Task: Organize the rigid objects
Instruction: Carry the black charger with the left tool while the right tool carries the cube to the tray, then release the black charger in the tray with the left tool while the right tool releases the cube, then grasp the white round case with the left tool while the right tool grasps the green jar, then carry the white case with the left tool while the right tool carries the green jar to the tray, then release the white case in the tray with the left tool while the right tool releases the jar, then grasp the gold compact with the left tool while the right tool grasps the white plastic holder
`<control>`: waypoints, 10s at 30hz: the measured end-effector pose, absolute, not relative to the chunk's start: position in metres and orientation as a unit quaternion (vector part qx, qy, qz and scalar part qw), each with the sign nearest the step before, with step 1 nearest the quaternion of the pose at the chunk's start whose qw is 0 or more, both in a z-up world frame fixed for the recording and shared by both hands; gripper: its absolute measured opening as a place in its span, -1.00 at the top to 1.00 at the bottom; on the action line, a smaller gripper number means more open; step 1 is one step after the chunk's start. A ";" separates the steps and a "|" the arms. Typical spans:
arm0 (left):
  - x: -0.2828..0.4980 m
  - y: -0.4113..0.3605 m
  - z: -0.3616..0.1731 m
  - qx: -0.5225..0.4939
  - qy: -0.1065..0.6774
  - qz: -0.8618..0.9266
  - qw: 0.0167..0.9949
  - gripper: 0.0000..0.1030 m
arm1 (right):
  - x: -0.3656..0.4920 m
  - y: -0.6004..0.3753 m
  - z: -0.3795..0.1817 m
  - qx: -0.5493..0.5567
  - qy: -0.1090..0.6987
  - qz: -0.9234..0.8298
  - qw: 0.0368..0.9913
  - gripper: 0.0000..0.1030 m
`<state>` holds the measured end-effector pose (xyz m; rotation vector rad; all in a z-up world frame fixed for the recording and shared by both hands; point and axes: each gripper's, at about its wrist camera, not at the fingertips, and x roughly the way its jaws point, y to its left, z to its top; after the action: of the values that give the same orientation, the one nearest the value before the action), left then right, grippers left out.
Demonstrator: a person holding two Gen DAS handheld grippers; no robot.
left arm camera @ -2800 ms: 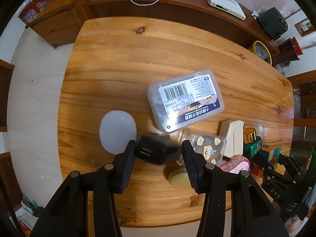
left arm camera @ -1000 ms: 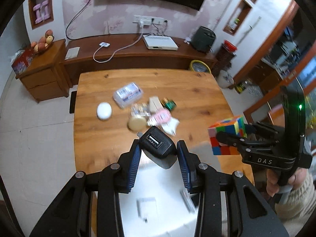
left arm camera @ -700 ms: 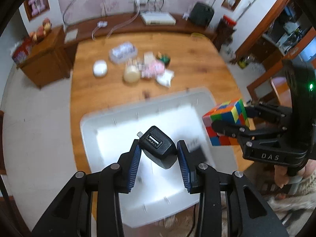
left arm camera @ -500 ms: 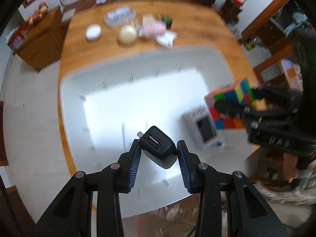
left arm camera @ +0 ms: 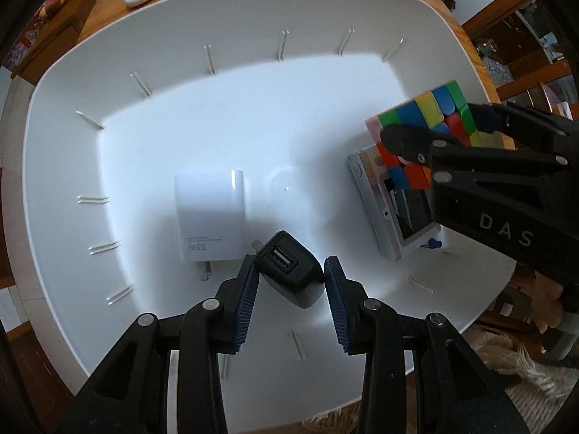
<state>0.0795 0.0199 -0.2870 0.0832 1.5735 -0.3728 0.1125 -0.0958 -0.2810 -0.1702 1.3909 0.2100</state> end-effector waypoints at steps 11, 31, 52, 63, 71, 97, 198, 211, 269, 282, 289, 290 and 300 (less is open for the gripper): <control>0.079 0.013 -0.278 0.055 0.690 -0.169 0.702 -0.03 | 0.117 -0.094 -0.274 -0.079 0.632 0.104 0.764 -0.37; 0.078 0.029 -0.223 0.031 0.650 -0.161 0.742 -0.57 | 0.093 -0.093 -0.215 -0.053 0.592 0.119 0.795 -0.37; 0.083 0.032 -0.150 0.051 0.569 -0.157 0.805 -0.59 | 0.075 -0.114 -0.139 0.004 0.537 0.097 0.838 -0.37; 0.116 0.055 -0.116 0.036 0.525 -0.128 0.840 -0.60 | 0.091 -0.128 -0.110 0.005 0.504 0.081 0.860 -0.37; 0.160 0.074 -0.103 0.040 0.506 -0.100 0.856 -0.60 | 0.127 -0.127 -0.101 -0.011 0.498 0.071 0.864 -0.37; 0.376 0.108 -0.231 0.058 0.612 -0.057 0.787 -0.60 | 0.357 -0.131 -0.223 -0.013 0.613 0.039 0.789 -0.18; 0.109 0.074 -0.172 0.038 0.578 -0.062 0.813 0.00 | 0.076 -0.091 -0.170 -0.016 0.560 0.158 0.813 0.21; 0.056 0.056 -0.229 0.082 0.601 -0.040 0.794 0.00 | 0.038 -0.073 -0.217 -0.093 0.591 0.148 0.788 0.21; 0.062 0.052 -0.229 0.101 0.603 -0.045 0.790 -0.56 | 0.041 -0.075 -0.209 -0.137 0.574 0.101 0.801 -0.17; 0.097 0.055 -0.152 0.075 0.542 -0.050 0.835 -0.56 | 0.062 -0.113 -0.156 -0.065 0.539 0.087 0.835 -0.17; 0.123 0.057 -0.126 0.084 0.517 -0.043 0.851 -0.56 | 0.086 -0.126 -0.135 -0.050 0.526 0.079 0.845 -0.17; 0.127 0.056 -0.124 0.086 0.515 -0.044 0.852 -0.56 | 0.090 -0.127 -0.133 -0.049 0.526 0.078 0.846 -0.17; 0.176 0.052 -0.108 0.112 0.496 -0.055 0.859 -0.65 | 0.151 -0.135 -0.114 -0.022 0.526 0.076 0.847 -0.17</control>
<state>0.1760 0.0521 -0.1083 0.2345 1.0419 -0.1150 0.1513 -0.1347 -0.1140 -0.0463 1.1088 0.1609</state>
